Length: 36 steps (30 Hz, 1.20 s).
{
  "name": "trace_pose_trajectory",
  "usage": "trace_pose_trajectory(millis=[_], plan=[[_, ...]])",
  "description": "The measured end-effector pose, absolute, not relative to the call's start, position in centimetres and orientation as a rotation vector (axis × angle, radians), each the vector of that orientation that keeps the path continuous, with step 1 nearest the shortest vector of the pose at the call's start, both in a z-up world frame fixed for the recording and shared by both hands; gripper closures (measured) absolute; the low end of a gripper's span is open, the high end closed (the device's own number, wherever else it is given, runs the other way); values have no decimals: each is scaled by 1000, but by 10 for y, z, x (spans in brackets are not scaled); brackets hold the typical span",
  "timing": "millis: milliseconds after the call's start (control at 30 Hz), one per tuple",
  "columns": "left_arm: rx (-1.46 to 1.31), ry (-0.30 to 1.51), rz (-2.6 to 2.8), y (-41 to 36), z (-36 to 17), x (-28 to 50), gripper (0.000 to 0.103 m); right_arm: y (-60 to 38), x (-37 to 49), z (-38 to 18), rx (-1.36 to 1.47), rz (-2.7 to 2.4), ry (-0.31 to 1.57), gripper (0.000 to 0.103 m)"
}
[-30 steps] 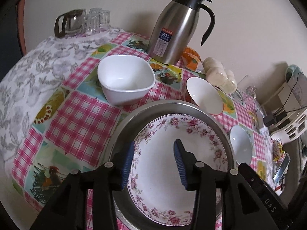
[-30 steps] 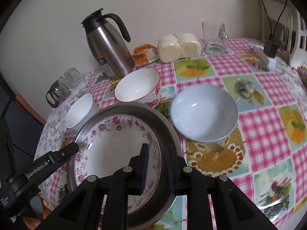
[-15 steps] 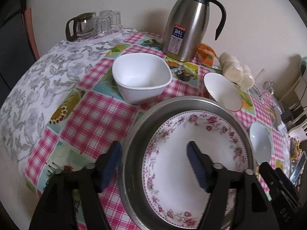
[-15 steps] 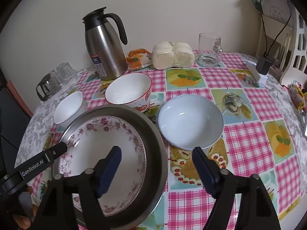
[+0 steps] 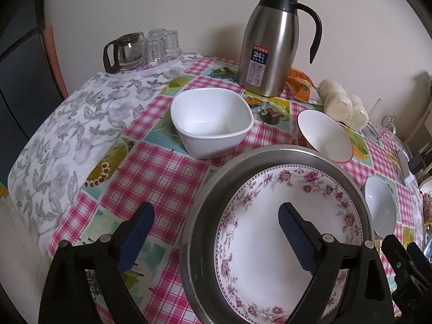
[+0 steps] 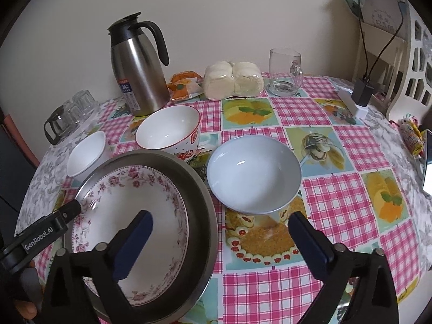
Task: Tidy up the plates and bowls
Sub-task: 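Open both tools to release the floral plate, then move both tools toward the red-rimmed white bowl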
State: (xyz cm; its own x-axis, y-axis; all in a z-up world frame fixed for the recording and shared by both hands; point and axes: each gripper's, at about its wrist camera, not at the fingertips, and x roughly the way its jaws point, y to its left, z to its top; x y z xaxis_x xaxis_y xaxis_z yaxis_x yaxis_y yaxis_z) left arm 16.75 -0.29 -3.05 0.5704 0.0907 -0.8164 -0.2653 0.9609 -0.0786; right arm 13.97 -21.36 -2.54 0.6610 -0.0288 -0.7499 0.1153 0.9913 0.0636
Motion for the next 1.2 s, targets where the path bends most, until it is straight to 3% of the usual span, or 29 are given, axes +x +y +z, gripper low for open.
trace_pose_trajectory(millis=[67,733,1200], plan=[[-198,931,218,-3,-30,167,2,-214,139,-26,104,-83,842,0],[-232,803,50,-24,-15,173,2,-281,126,-31,248,-165,792,0],[-248,850,-57,-36,-6,206,2,-308,127,-38,330,-171,758,0]])
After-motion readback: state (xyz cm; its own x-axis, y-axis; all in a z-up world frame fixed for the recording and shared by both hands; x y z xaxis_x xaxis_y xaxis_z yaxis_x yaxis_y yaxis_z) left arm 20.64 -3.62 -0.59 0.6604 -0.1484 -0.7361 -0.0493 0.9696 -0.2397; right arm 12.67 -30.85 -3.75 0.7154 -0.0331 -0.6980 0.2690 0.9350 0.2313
